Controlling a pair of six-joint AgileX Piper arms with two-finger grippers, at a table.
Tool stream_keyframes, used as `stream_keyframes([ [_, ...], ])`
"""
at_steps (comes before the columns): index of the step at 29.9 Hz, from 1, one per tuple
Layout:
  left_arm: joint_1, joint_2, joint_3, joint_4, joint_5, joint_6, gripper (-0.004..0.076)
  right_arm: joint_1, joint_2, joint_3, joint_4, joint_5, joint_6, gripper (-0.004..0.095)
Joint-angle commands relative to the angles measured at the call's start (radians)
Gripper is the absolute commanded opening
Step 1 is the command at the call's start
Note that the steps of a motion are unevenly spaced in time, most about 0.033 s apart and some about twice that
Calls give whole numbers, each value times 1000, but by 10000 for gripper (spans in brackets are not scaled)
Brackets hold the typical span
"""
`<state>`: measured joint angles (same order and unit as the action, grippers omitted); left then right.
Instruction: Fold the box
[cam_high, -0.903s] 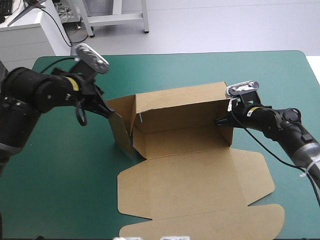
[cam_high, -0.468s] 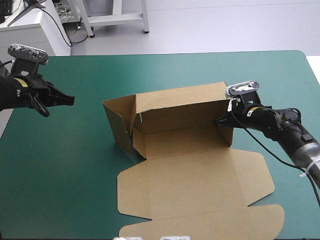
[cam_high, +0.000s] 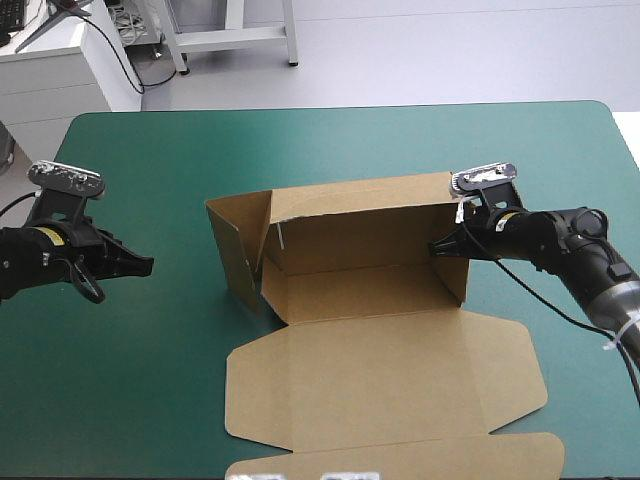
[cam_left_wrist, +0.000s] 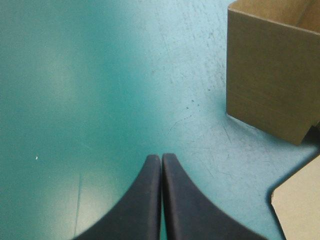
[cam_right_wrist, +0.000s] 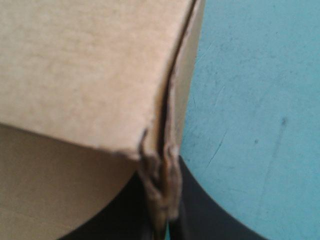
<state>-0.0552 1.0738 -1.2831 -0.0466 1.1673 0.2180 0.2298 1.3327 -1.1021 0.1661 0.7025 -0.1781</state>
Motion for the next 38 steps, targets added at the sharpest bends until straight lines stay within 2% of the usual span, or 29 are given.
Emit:
stream_keyframes([
  [1, 1, -30, -22, -7, -59, -10, -9, -3, -33, -68, 13, 103, -3, 0],
  [5, 1, -34, -22, -7, -73, -10, -9, -3, -24, -76, 13, 245, -22, 0],
  [8, 1, -34, -22, -7, -84, -10, -9, -3, 6, -76, 6, 279, -26, 0],
  [10, 1, -34, -22, -7, -92, -10, -9, -3, 37, -76, 5, 243, -26, 0],
  [18, 1, -34, -22, -16, -107, -10, -9, -3, 223, -94, 38, -27, -16, 0],
  [25, 1, -34, -22, -59, -94, -10, -9, -3, 341, -159, 58, -40, -16, 19],
  [29, 1, -34, -22, -59, -74, -10, -9, -3, 345, -203, 65, -42, -24, 158],
  [31, 1, -34, -22, -59, -64, -10, -9, -3, 345, -236, 62, -26, -24, 274],
  [36, 1, -34, -22, -59, -36, -10, -9, -3, 345, -353, 62, 73, -24, 650],
  [38, 1, -34, -22, -59, -29, -10, -9, -3, 345, -411, 62, 137, -24, 715],
])
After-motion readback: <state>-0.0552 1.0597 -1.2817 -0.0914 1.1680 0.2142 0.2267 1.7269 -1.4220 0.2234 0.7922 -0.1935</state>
